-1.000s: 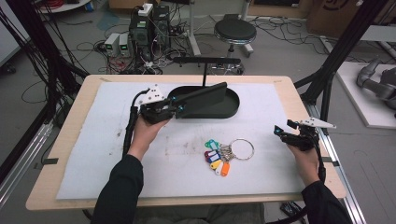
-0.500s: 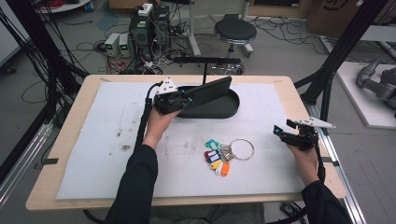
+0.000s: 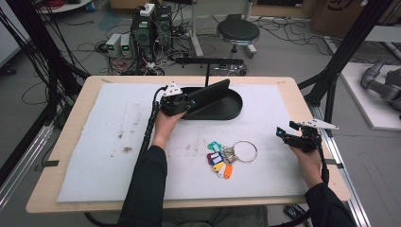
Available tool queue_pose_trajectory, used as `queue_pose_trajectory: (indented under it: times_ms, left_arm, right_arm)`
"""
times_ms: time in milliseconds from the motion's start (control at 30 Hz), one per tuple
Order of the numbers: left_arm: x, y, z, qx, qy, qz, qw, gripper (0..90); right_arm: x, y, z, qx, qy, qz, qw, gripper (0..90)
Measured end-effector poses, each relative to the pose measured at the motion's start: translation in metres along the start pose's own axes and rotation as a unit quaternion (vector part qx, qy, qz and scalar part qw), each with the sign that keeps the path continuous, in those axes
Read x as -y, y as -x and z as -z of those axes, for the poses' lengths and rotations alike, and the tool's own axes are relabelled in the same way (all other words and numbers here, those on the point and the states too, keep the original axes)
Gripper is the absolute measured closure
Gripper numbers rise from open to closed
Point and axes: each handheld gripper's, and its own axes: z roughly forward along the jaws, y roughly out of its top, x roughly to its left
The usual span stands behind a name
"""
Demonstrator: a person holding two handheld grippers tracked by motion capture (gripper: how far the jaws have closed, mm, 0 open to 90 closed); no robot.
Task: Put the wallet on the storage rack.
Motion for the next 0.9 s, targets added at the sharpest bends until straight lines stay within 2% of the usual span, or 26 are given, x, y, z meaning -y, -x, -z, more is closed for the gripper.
queue_pose_trajectory:
  times_ms: [167, 200, 367, 400, 433, 467, 533, 600, 767, 833, 900]
  left_arm:
    - [0.006, -0.001, -0.006, -0.006, -0.011, 0.000, 0.9999, 73.9]
    - [0.009, -0.002, -0.008, -0.004, -0.008, 0.008, 0.9999, 73.7]
    - [0.009, -0.003, -0.008, -0.009, -0.011, 0.011, 0.9998, 72.1]
    - [0.009, -0.002, -0.007, -0.012, -0.014, 0.009, 0.9998, 66.9]
    - [0.007, -0.002, -0.006, -0.026, -0.014, 0.014, 0.9995, 60.9]
    - [0.007, -0.002, -0.006, -0.026, -0.014, 0.014, 0.9995, 53.8]
    - [0.005, -0.002, -0.003, -0.032, -0.014, 0.019, 0.9992, 48.0]
    - [0.002, -0.001, 0.001, -0.043, -0.025, 0.019, 0.9986, 40.6]
    - [-0.004, 0.004, 0.007, -0.040, -0.038, 0.019, 0.9983, 34.2]
    - [-0.007, 0.008, 0.010, -0.039, -0.040, 0.011, 0.9984, 34.1]
    - [-0.009, 0.012, 0.011, -0.029, -0.049, 0.007, 0.9984, 34.1]
  right_arm:
    - [0.000, 0.000, 0.000, 0.000, 0.000, 0.000, 1.0000, 29.9]
    - [0.000, 0.001, 0.000, 0.000, 0.001, 0.000, 1.0000, 29.9]
    - [0.000, 0.001, 0.000, 0.000, -0.001, 0.001, 1.0000, 29.9]
    - [0.000, 0.001, -0.001, -0.001, 0.000, 0.001, 1.0000, 29.9]
    - [0.000, 0.001, 0.000, 0.000, -0.001, 0.002, 1.0000, 29.9]
    - [0.000, 0.001, 0.000, 0.000, 0.000, 0.002, 1.0000, 29.9]
    - [0.000, 0.001, -0.001, -0.001, 0.000, 0.001, 1.0000, 29.9]
    - [0.000, 0.001, 0.000, 0.000, -0.002, 0.002, 1.0000, 29.9]
    - [0.000, 0.000, 0.000, 0.001, -0.002, 0.002, 1.0000, 29.9]
    - [0.000, 0.000, 0.000, 0.001, -0.001, 0.002, 1.0000, 29.9]
    - [0.000, 0.000, 0.000, 0.002, -0.001, 0.001, 1.0000, 29.9]
